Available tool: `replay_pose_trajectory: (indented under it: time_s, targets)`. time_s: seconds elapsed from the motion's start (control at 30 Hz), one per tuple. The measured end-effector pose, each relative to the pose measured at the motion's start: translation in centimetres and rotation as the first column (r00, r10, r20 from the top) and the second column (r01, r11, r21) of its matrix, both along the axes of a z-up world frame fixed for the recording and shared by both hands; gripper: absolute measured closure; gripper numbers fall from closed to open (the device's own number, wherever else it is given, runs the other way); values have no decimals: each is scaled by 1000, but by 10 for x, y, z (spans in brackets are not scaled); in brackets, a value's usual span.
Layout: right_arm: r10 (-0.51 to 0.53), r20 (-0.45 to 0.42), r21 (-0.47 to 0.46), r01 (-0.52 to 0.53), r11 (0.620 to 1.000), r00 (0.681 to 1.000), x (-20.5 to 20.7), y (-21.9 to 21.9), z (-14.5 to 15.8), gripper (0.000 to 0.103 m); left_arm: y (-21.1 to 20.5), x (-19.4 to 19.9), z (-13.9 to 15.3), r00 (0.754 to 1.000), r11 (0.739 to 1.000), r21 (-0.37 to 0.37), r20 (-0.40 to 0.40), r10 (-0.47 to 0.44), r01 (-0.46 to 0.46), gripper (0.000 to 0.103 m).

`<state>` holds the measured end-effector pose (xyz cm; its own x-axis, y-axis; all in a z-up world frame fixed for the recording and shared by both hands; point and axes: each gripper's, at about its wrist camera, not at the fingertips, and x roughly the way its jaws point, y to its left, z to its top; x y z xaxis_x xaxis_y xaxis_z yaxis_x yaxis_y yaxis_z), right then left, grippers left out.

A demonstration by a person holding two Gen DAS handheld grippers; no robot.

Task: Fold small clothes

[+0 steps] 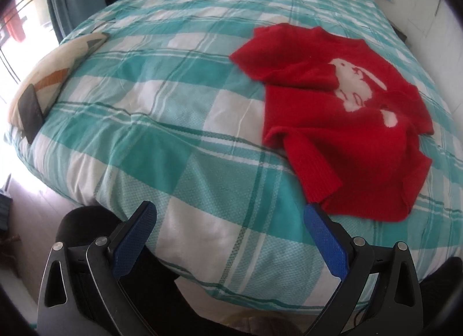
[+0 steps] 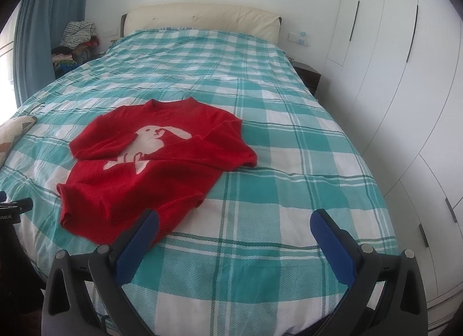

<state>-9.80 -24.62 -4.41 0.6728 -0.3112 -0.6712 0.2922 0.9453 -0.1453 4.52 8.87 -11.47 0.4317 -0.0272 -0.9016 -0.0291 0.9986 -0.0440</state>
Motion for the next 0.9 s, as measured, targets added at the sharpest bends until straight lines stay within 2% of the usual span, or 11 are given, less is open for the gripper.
replay_pose_trajectory:
  time_s: [0.1, 0.27, 0.37, 0.47, 0.5, 0.53, 0.6, 0.73, 0.83, 0.87, 0.9]
  targets:
    - [1, -45, 52, 2, 999, 999, 5, -7, -22, 0, -8, 2, -6, 998, 989, -141, -24, -49, 45, 1]
    - [169, -80, 163, -154, 974, 982, 32, 30, -60, 0, -71, 30, -15, 971, 948, -222, -28, -239, 227, 1]
    - [268, -83, 168, -252, 953, 960, 59, 61, -78, 0, -100, 46, -34, 963, 960, -101, -39, -265, 260, 2]
    - [285, -140, 140, -266, 954, 948, 85, 72, -106, 1, -105, 46, -46, 963, 963, 30, -39, -268, 269, 32]
    - [276, -149, 146, -255, 956, 949, 90, 68, -112, 11, -100, 43, -45, 963, 963, 13, -38, -268, 269, 39]
    - [257, -162, 155, -232, 960, 953, 93, 60, -116, 37, -91, 41, -42, 965, 966, -25, -31, -260, 259, 46]
    - [224, -164, 215, -187, 959, 961, 86, 40, -116, 64, -70, 35, -36, 973, 969, -95, -21, -229, 226, 60]
    - [179, -140, 271, -136, 953, 974, 48, 8, -104, 70, -36, 18, -25, 978, 971, -116, 21, -206, 207, 85]
    - [153, -155, 311, -98, 945, 976, 24, -12, -102, 70, -23, 12, -26, 979, 962, -182, 22, -204, 204, 77]
    - [156, -155, 328, -98, 939, 976, 19, -17, -102, 70, -20, 10, -26, 979, 954, -217, 31, -203, 205, 66]
    - [157, -144, 350, -98, 931, 977, 15, -20, -101, 68, -17, 10, -25, 981, 950, -245, 35, -192, 194, 39]
